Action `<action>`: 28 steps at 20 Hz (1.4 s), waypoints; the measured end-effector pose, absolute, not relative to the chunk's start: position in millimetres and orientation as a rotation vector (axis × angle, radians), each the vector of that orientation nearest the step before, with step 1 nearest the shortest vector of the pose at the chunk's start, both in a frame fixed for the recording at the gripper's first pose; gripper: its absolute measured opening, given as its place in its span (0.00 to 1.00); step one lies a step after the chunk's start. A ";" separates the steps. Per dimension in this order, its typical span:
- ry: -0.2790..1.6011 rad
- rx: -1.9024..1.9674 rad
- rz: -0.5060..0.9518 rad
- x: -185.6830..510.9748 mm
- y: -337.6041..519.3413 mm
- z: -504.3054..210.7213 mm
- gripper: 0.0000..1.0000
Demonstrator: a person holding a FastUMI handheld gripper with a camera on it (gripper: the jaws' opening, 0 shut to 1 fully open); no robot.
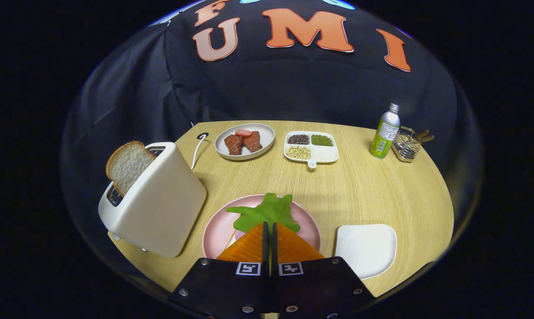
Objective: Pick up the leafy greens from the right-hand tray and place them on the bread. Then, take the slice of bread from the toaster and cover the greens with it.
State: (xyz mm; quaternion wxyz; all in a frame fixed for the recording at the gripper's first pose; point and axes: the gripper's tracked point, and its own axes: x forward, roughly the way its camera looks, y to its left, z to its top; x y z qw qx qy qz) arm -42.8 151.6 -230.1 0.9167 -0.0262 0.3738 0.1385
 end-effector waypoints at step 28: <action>0.790 -0.110 0.155 -41.6 154.7 -229.4 0.59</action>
